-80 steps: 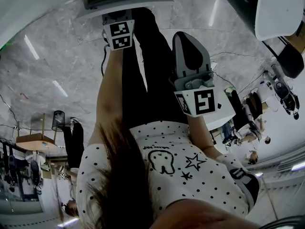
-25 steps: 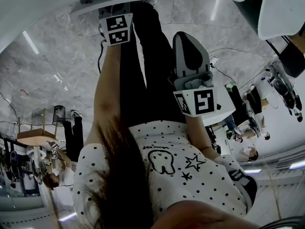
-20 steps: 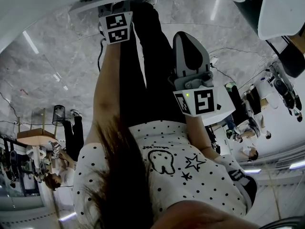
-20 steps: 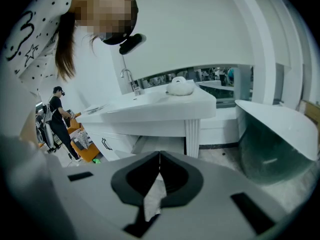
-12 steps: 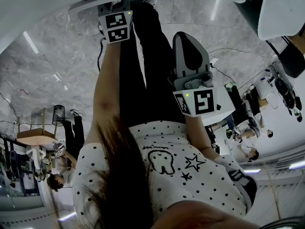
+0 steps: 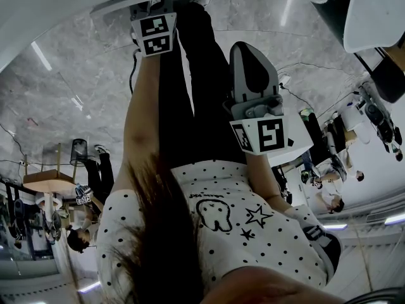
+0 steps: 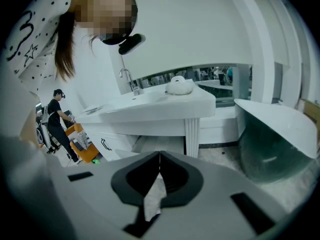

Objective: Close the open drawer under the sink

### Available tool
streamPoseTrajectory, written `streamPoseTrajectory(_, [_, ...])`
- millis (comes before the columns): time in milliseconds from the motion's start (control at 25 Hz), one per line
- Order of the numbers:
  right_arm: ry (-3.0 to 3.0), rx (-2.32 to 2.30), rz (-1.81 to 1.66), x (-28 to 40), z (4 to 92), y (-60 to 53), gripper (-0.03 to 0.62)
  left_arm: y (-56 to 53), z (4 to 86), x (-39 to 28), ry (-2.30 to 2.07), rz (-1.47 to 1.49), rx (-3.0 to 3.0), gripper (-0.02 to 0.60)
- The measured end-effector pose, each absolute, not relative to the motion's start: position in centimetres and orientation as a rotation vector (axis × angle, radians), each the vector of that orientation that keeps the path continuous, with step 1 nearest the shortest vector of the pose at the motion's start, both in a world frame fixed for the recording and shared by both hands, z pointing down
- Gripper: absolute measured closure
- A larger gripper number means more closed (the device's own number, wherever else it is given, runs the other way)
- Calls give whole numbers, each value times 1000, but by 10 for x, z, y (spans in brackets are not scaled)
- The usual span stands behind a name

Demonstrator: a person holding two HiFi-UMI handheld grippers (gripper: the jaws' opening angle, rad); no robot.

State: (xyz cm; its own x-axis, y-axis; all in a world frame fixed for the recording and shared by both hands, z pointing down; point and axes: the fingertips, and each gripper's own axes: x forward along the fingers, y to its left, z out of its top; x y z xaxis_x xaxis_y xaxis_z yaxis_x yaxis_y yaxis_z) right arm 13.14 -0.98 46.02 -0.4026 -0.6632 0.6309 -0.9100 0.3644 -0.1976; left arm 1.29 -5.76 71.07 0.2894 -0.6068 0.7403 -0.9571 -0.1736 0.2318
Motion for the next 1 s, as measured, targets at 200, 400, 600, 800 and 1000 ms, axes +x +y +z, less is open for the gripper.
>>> streamPoseTrajectory(200, [-2181, 1366, 744, 130, 462, -10, 580, -57, 712, 12, -1401, 655, 1875, 449])
streamPoseTrajectory(400, [-2178, 1365, 747, 128, 464, -11, 580, -59, 713, 10, -1414, 649, 1869, 449])
streamPoseTrajectory(600, [-2177, 1358, 750, 128, 462, -12, 580, -63, 709, 10, -1429, 629, 1869, 449])
streamPoseTrajectory(800, [-2178, 1354, 751, 126, 461, -13, 580, -66, 707, 7, -1431, 632, 1876, 449])
streamPoseTrajectory(1000, [-2176, 1350, 750, 123, 465, -14, 580, -66, 710, 6, -1433, 629, 1873, 449])
